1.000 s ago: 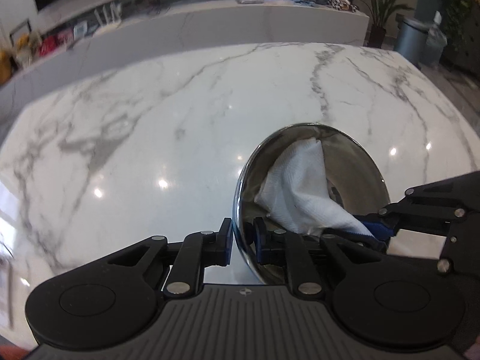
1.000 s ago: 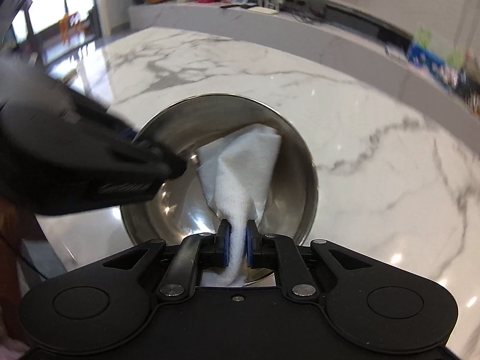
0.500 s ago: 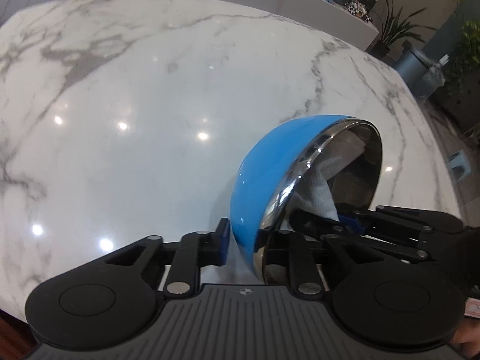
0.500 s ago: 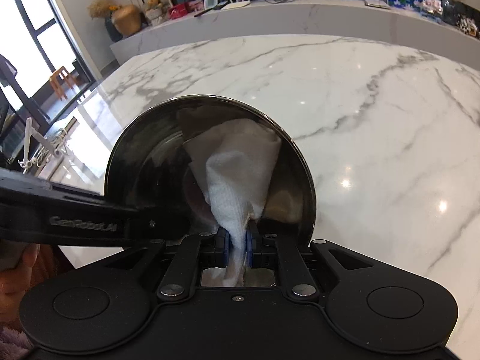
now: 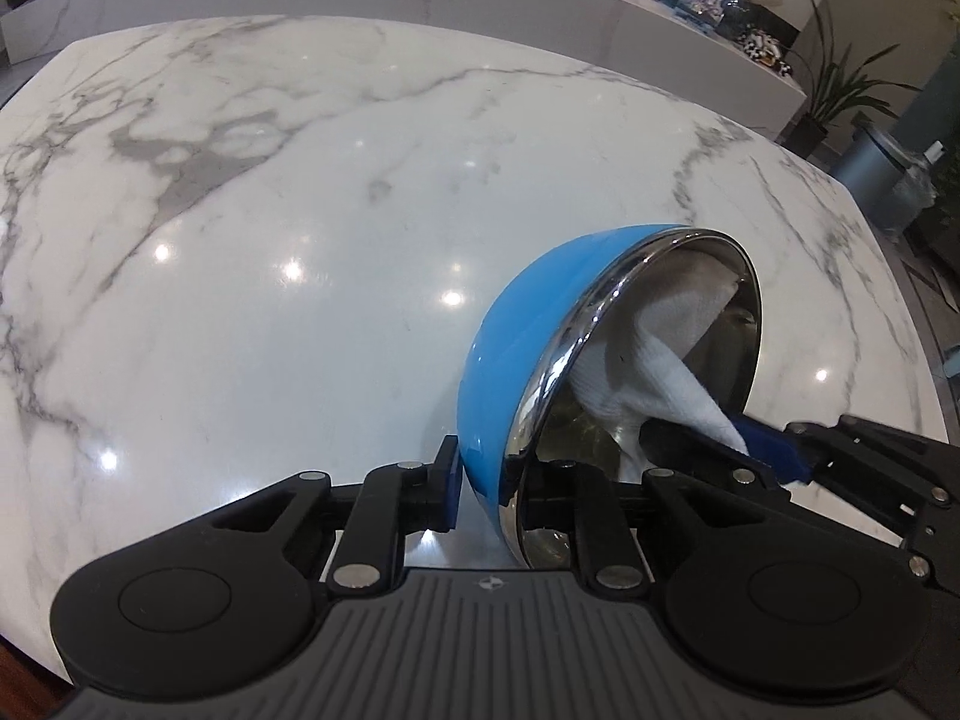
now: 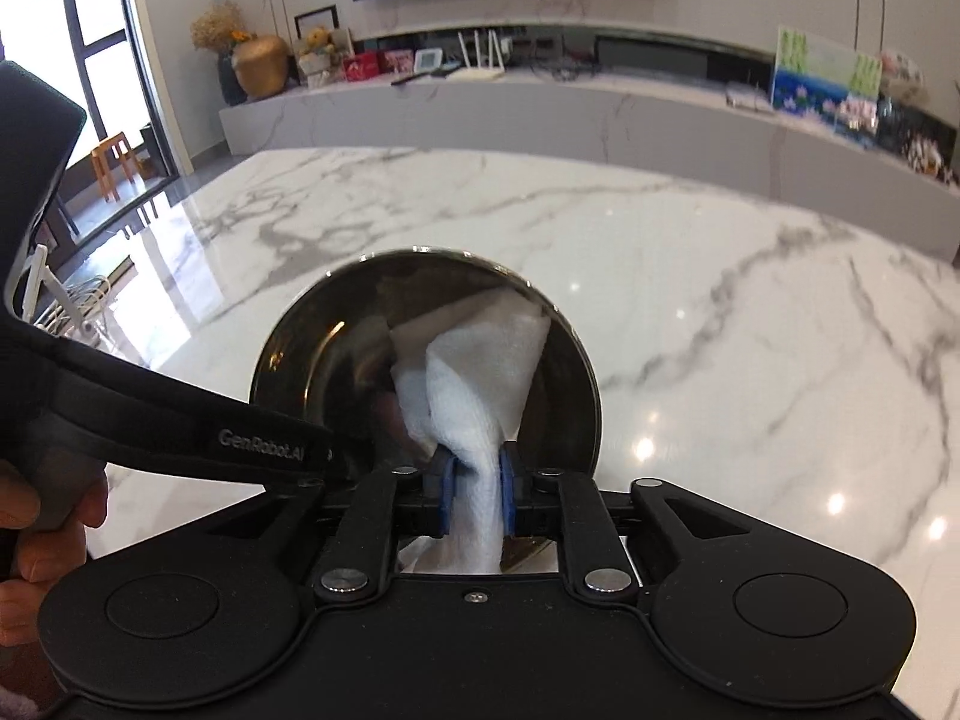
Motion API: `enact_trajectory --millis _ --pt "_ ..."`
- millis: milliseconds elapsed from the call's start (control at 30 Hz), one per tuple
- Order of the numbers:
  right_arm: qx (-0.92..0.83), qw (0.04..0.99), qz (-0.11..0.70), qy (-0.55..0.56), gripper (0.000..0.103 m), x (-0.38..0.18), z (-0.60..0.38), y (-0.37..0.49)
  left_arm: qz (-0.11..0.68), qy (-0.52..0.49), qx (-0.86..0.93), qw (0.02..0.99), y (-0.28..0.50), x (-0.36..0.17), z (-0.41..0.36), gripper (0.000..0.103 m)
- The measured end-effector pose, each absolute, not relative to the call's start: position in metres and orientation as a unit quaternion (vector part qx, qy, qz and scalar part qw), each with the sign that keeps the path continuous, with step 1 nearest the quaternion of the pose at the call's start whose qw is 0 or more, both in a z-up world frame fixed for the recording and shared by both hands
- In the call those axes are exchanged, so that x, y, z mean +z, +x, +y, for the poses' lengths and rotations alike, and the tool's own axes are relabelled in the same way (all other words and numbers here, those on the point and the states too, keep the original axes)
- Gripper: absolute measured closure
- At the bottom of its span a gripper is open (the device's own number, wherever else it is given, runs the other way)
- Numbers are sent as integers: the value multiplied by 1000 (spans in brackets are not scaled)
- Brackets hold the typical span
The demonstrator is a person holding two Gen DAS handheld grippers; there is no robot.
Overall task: Clean bowl
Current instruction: 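Tilt the bowl with the left gripper while the right gripper wipes its interior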
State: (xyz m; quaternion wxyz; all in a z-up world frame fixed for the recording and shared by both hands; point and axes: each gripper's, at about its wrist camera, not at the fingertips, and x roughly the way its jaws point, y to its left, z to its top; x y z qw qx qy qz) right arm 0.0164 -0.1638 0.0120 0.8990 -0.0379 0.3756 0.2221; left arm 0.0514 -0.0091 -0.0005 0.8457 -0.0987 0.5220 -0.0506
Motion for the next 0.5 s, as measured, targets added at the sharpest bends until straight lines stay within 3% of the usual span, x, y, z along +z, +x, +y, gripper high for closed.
enact_trajectory --millis 233,267,333,500 --pt "251 896 362 -56 75 9 -158 29 529 -103 -40 841 56 0 -1 88" --pt "254 894 365 -57 77 8 -158 31 530 -103 -40 841 56 0 -1 88" --pt "256 889 375 -55 93 6 -157 33 530 -102 -40 841 57 0 -1 88" --pt "254 885 387 -49 96 7 -154 34 529 -101 -39 841 57 0 -1 88"
